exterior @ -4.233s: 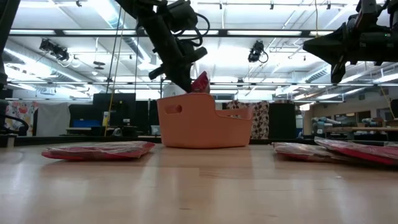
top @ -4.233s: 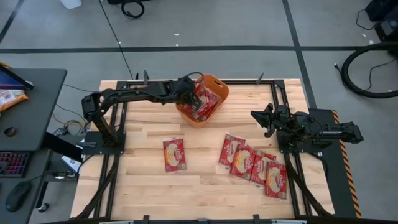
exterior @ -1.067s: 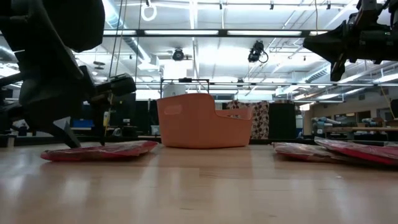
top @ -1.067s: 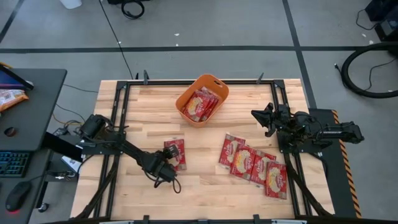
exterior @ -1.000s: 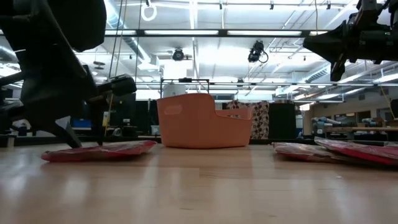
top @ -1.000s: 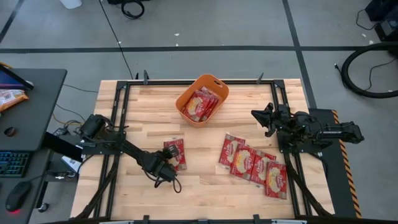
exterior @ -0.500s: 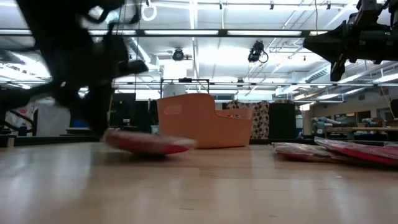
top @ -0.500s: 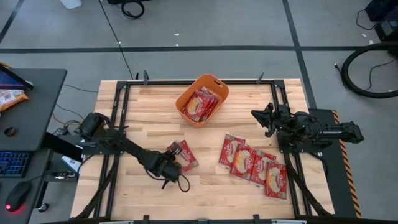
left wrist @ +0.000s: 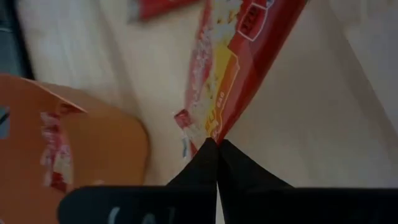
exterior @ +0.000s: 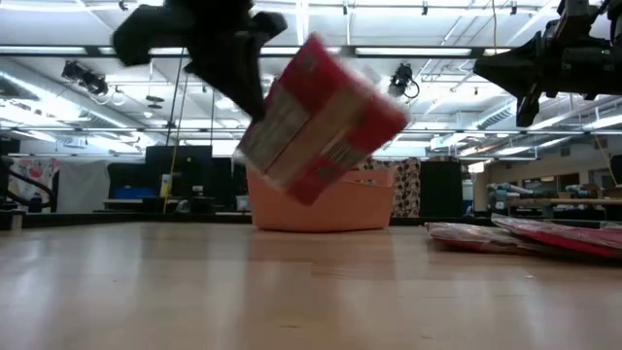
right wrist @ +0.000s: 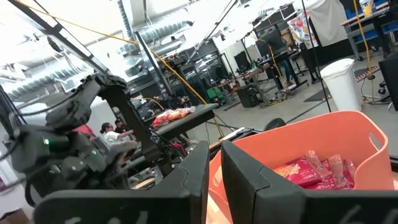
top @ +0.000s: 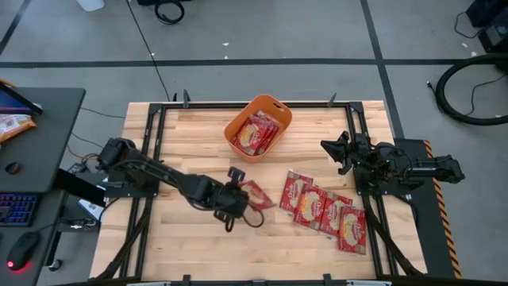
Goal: Sort popcorn bags into baskets
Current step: Put the red popcorn bag into the orange bin
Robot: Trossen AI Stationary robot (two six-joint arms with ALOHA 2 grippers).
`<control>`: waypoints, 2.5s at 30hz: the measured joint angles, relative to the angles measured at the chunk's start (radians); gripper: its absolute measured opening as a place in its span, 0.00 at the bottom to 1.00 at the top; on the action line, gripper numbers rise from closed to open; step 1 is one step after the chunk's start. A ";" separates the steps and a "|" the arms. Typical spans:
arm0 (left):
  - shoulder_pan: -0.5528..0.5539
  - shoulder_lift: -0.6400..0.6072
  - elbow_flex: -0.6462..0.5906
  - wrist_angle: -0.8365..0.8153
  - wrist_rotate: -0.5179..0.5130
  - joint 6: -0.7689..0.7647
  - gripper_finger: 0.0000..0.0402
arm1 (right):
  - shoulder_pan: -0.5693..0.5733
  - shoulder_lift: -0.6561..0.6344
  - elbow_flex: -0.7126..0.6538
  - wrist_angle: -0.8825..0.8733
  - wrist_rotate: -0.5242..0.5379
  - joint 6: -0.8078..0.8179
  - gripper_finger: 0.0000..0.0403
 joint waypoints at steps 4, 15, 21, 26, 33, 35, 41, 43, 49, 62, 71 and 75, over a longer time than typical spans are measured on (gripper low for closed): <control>0.046 0.000 0.070 0.001 -0.012 -0.030 0.00 | 0.000 0.000 0.000 0.000 0.000 0.000 0.12; 0.200 0.000 0.157 0.196 0.010 -0.109 0.00 | 0.000 0.000 0.000 0.000 0.000 0.000 0.12; 0.308 0.000 0.158 0.267 0.036 -0.222 0.00 | 0.000 0.000 0.000 0.000 0.000 0.000 0.12; 0.422 0.000 0.158 0.187 0.092 -0.375 0.00 | 0.000 0.000 0.000 0.000 0.000 0.000 0.12; 0.588 0.004 0.151 0.078 0.262 -0.577 0.00 | 0.000 0.000 0.000 0.000 0.000 0.000 0.12; 0.626 0.004 0.145 0.066 0.285 -0.601 0.00 | 0.000 0.000 0.000 0.000 0.000 0.000 0.12; 0.709 0.004 0.143 0.048 0.304 -0.626 0.00 | 0.000 0.000 0.000 0.001 0.000 0.000 0.12; 0.732 0.004 0.143 0.048 0.322 -0.633 0.00 | 0.000 0.000 0.000 0.002 0.000 0.000 0.12; 0.777 0.020 0.143 0.037 0.340 -0.676 0.01 | 0.000 0.000 0.000 0.002 0.000 0.000 0.12; 0.785 0.058 0.142 0.057 0.326 -0.670 0.09 | 0.000 -0.001 0.000 0.014 -0.002 0.000 0.12; 0.732 0.058 0.142 0.217 0.496 -0.477 0.22 | 0.000 0.000 0.000 0.011 -0.001 0.000 0.12; 0.661 0.058 0.142 0.312 0.567 -0.315 0.22 | 0.000 0.000 0.000 0.011 -0.001 0.000 0.12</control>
